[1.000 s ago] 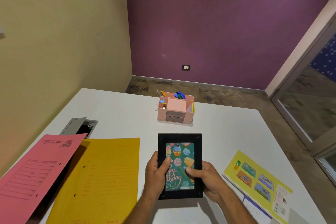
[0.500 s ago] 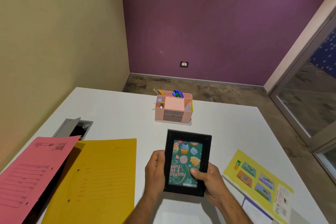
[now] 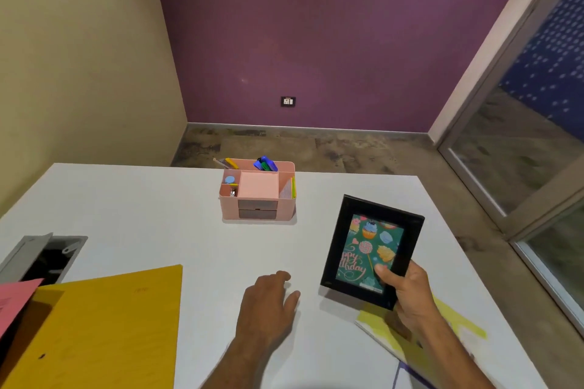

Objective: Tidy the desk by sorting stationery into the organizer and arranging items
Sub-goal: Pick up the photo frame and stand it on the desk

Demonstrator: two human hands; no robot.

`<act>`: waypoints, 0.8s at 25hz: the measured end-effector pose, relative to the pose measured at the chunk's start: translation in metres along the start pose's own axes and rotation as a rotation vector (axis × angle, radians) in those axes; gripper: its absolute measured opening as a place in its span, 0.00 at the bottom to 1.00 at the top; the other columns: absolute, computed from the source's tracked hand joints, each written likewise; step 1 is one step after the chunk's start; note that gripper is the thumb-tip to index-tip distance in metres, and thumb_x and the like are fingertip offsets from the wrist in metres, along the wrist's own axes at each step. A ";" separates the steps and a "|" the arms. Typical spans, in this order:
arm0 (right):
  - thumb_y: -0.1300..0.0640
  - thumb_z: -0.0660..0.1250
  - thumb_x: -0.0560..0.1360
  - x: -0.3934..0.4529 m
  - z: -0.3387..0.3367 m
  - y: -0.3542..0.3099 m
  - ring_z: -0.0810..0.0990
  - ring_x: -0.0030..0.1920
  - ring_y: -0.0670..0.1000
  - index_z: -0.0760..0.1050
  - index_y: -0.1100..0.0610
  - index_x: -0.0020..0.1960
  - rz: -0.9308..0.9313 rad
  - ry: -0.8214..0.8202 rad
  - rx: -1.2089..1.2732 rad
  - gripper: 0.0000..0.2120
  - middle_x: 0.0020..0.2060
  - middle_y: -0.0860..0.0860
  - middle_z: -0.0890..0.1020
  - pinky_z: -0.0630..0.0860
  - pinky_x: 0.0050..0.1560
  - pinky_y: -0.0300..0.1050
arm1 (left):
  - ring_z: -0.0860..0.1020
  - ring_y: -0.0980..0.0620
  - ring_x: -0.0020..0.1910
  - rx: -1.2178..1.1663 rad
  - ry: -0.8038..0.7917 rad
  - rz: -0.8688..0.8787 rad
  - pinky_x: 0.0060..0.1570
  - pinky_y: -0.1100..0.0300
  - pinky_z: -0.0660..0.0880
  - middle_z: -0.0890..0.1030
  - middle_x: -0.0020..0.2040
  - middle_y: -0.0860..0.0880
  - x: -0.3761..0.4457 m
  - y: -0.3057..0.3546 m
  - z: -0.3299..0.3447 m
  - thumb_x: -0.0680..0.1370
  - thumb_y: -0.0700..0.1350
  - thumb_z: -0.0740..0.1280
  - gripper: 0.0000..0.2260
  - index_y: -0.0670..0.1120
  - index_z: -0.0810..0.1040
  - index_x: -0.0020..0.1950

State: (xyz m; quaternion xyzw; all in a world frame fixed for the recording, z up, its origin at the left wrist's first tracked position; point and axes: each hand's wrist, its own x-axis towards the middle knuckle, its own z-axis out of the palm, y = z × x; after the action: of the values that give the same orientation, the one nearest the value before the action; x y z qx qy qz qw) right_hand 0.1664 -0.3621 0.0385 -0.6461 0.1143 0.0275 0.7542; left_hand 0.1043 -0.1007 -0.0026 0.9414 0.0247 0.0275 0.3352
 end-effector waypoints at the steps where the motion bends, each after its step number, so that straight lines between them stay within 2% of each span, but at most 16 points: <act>1: 0.42 0.86 0.40 0.013 -0.011 -0.004 0.86 0.46 0.56 0.79 0.60 0.55 -0.013 0.022 -0.003 0.47 0.49 0.57 0.87 0.84 0.41 0.49 | 0.74 0.54 0.62 0.023 -0.005 0.026 0.62 0.58 0.69 0.78 0.61 0.56 0.011 0.005 0.007 0.79 0.58 0.59 0.17 0.55 0.72 0.66; 4: 0.42 0.86 0.42 0.056 -0.043 -0.015 0.86 0.47 0.57 0.79 0.59 0.55 -0.044 0.070 -0.021 0.45 0.48 0.55 0.87 0.84 0.44 0.51 | 0.75 0.50 0.60 0.150 -0.072 0.128 0.59 0.55 0.71 0.79 0.58 0.55 0.049 0.009 0.044 0.77 0.59 0.58 0.18 0.53 0.73 0.63; 6: 0.45 0.85 0.47 0.085 -0.063 -0.020 0.86 0.48 0.56 0.80 0.58 0.53 -0.064 0.095 -0.033 0.37 0.46 0.53 0.87 0.84 0.46 0.51 | 0.76 0.48 0.56 0.215 -0.094 0.210 0.55 0.51 0.72 0.79 0.54 0.55 0.071 0.009 0.070 0.76 0.59 0.58 0.18 0.52 0.73 0.60; 7: 0.46 0.85 0.49 0.101 -0.073 -0.022 0.86 0.48 0.55 0.80 0.57 0.52 -0.079 0.105 -0.038 0.35 0.45 0.52 0.87 0.84 0.46 0.49 | 0.77 0.47 0.57 0.260 -0.105 0.235 0.55 0.49 0.72 0.79 0.55 0.54 0.083 0.010 0.085 0.76 0.59 0.58 0.17 0.52 0.73 0.59; 9: 0.42 0.85 0.45 0.129 -0.091 -0.023 0.86 0.46 0.52 0.80 0.56 0.51 -0.114 0.128 -0.039 0.39 0.45 0.50 0.87 0.84 0.44 0.46 | 0.74 0.45 0.65 0.367 -0.112 0.246 0.63 0.44 0.66 0.77 0.64 0.52 0.102 0.014 0.111 0.76 0.60 0.57 0.20 0.52 0.73 0.63; 12: 0.40 0.85 0.40 0.169 -0.115 -0.019 0.86 0.44 0.51 0.80 0.55 0.51 -0.124 0.167 0.002 0.43 0.44 0.50 0.87 0.83 0.41 0.45 | 0.65 0.45 0.75 0.427 -0.121 0.207 0.71 0.40 0.52 0.69 0.75 0.50 0.124 0.027 0.141 0.78 0.62 0.55 0.25 0.53 0.71 0.71; 16: 0.41 0.85 0.40 0.209 -0.136 -0.016 0.87 0.44 0.51 0.79 0.56 0.52 -0.143 0.206 0.038 0.44 0.44 0.50 0.88 0.82 0.38 0.43 | 0.59 0.46 0.78 0.454 -0.102 0.205 0.74 0.36 0.51 0.62 0.78 0.49 0.133 0.034 0.152 0.78 0.65 0.53 0.30 0.53 0.65 0.76; 18: 0.45 0.85 0.46 0.228 -0.145 -0.012 0.87 0.46 0.52 0.79 0.56 0.53 -0.128 0.239 0.033 0.39 0.44 0.50 0.87 0.83 0.38 0.44 | 0.59 0.47 0.78 0.452 -0.108 0.200 0.73 0.35 0.53 0.62 0.78 0.50 0.135 0.033 0.153 0.77 0.65 0.54 0.30 0.54 0.67 0.75; 20: 0.58 0.80 0.64 0.247 -0.151 -0.007 0.85 0.51 0.57 0.79 0.55 0.53 -0.092 0.254 0.038 0.20 0.47 0.52 0.87 0.83 0.43 0.50 | 0.60 0.48 0.77 0.467 -0.125 0.185 0.73 0.36 0.54 0.63 0.78 0.50 0.137 0.032 0.156 0.77 0.66 0.52 0.30 0.54 0.67 0.75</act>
State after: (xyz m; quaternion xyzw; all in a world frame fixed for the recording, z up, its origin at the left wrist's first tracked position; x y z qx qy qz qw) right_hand 0.3875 -0.5374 -0.0274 -0.6345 0.1796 -0.0911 0.7462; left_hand 0.2524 -0.2146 -0.0982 0.9914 -0.0766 -0.0069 0.1058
